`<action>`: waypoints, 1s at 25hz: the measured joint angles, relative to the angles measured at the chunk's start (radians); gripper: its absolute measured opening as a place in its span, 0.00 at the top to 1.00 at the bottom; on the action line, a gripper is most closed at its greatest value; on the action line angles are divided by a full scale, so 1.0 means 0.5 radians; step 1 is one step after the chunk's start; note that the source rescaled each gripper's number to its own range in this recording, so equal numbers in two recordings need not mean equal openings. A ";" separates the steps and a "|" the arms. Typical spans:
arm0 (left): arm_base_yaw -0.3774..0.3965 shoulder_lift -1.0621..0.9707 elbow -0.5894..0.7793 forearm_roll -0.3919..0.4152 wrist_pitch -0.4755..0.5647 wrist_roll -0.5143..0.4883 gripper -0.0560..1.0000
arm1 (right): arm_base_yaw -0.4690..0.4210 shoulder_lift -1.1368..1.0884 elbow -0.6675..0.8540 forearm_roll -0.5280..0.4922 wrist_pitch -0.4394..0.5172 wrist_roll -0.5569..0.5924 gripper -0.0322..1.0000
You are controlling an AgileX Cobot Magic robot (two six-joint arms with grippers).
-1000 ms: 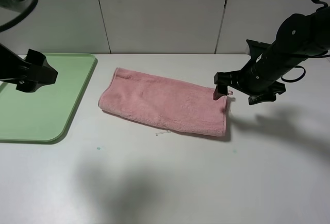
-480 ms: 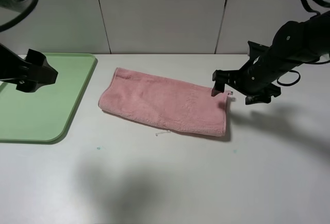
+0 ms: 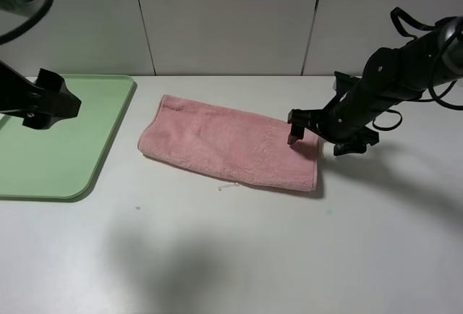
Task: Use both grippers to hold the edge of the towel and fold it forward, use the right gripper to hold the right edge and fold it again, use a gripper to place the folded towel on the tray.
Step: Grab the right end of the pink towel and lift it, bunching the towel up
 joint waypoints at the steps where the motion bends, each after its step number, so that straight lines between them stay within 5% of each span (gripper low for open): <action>1: 0.000 0.000 0.000 0.000 0.000 0.000 0.00 | 0.013 0.016 -0.009 0.006 -0.002 0.000 0.00; 14: 0.000 0.000 0.000 0.000 0.000 0.000 0.00 | 0.035 0.088 -0.051 0.009 0.032 -0.008 0.02; 22: 0.000 0.000 0.000 0.000 0.000 0.000 0.00 | 0.007 0.103 -0.055 -0.084 0.137 -0.016 0.58; 25: 0.000 0.000 0.000 0.000 0.000 0.000 0.00 | 0.005 0.105 -0.055 -0.076 0.156 -0.014 0.72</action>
